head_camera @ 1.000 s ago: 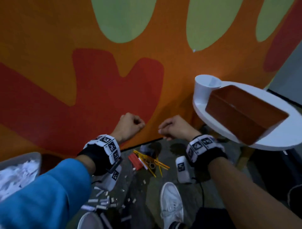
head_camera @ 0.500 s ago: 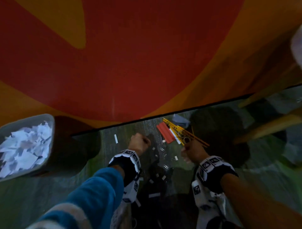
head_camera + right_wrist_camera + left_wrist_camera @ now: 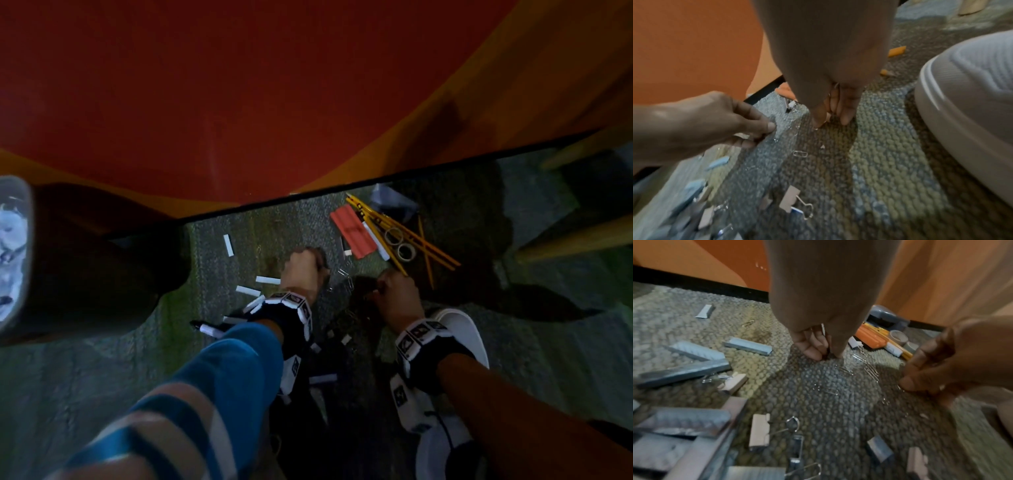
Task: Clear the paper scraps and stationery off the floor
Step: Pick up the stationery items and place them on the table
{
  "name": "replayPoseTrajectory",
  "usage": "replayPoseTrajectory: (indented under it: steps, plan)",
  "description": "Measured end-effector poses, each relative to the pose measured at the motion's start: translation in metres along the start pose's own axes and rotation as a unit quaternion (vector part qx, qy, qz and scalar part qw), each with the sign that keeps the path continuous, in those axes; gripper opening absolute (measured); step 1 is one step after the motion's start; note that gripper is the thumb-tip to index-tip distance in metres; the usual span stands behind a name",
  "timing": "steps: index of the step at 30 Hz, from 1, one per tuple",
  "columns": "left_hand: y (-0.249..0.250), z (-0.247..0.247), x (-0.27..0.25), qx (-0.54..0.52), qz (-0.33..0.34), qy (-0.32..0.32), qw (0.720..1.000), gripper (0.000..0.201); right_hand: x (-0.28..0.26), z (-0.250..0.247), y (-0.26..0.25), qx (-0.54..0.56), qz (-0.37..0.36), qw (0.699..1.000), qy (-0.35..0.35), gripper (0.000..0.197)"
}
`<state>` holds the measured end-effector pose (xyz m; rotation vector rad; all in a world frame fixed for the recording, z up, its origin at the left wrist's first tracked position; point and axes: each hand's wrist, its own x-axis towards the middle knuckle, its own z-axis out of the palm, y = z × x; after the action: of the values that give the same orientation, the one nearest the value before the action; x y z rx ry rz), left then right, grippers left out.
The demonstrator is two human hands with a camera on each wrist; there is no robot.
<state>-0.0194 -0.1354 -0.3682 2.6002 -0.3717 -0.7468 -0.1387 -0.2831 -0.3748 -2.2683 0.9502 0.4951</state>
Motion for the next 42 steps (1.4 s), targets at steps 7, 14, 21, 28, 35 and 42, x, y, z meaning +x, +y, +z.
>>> replayPoseTrajectory:
  steps: [7,14,21,28,35,42]
  plan:
    - [0.0,-0.01,-0.002,-0.002,0.027,-0.013,1.0,0.006,0.002,-0.005,0.005,0.01,0.005,1.0,-0.007,0.02]
    - [0.01,-0.041,-0.005,-0.092,0.062,-0.011,0.994,0.012,-0.011,-0.026,-0.004,0.104,-0.003,0.994,-0.017,0.017]
    - [0.101,-0.145,-0.042,-0.15,0.159,0.047,0.975,0.008,-0.053,-0.147,-0.051,0.23,-0.103,0.966,0.059,0.014]
    - [0.218,-0.257,-0.116,-0.091,0.27,0.099,0.953,0.008,-0.149,-0.301,-0.105,0.17,-0.184,0.959,0.131,0.005]
    - [0.308,-0.275,-0.213,-0.279,0.357,0.102,0.886,0.016,-0.246,-0.407,-0.08,0.153,-0.212,0.929,0.263,0.009]
    - [0.392,-0.236,-0.258,-0.328,0.445,0.11,0.826,0.012,-0.29,-0.473,-0.015,0.23,-0.137,0.855,0.444,0.008]
